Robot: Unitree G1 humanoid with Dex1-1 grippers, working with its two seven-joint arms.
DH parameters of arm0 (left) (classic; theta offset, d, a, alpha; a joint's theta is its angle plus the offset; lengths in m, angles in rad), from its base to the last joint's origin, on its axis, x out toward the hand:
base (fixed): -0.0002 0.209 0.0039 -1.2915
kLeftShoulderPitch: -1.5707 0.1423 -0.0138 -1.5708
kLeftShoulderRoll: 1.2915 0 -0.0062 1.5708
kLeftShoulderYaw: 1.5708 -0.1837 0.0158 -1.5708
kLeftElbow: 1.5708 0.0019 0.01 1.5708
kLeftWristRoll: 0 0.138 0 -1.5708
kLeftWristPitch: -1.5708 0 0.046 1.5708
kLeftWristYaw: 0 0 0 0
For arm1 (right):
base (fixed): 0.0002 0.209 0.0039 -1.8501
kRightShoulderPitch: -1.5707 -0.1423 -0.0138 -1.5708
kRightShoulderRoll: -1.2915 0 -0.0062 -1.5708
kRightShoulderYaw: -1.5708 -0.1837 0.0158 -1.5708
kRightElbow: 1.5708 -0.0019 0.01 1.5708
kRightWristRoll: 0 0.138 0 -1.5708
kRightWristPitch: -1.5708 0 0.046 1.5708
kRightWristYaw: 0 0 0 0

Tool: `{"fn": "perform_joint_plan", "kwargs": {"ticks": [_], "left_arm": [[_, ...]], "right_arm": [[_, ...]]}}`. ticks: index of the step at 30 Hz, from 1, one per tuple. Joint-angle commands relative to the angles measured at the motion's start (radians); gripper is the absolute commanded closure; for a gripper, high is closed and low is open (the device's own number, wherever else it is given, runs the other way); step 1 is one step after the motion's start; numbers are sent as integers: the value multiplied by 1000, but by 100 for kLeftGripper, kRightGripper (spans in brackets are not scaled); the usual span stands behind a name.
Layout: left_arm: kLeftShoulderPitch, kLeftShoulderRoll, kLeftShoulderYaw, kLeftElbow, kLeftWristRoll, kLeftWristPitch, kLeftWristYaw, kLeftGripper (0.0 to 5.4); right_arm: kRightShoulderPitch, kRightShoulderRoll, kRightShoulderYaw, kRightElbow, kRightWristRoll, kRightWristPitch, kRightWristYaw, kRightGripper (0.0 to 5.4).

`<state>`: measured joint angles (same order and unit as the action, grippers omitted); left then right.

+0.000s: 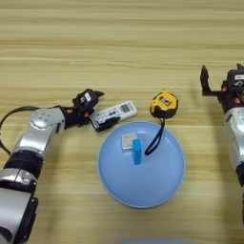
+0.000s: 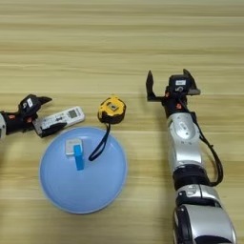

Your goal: Move the objects on the table

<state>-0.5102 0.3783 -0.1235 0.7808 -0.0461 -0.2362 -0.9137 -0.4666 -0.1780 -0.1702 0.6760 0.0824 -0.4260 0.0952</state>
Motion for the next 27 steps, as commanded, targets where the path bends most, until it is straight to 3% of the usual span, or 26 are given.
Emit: {"fn": "perform_joint_plan", "kwargs": {"ticks": [1, 19, 27], "left_arm": [[-18, 28, -8, 14, 22, -11, -23, 3], [-22, 44, -31, 47, 68, -12, -28, 3], [-25, 46, -30, 66, 78, -14, -19, 84]], "right_arm": [[-13, -2, -2, -7, 3, -8, 2, 0], [-12, 2, 0, -12, 6, -15, 5, 0], [-11, 3, 0, -13, 6, -16, 5, 0]]}}
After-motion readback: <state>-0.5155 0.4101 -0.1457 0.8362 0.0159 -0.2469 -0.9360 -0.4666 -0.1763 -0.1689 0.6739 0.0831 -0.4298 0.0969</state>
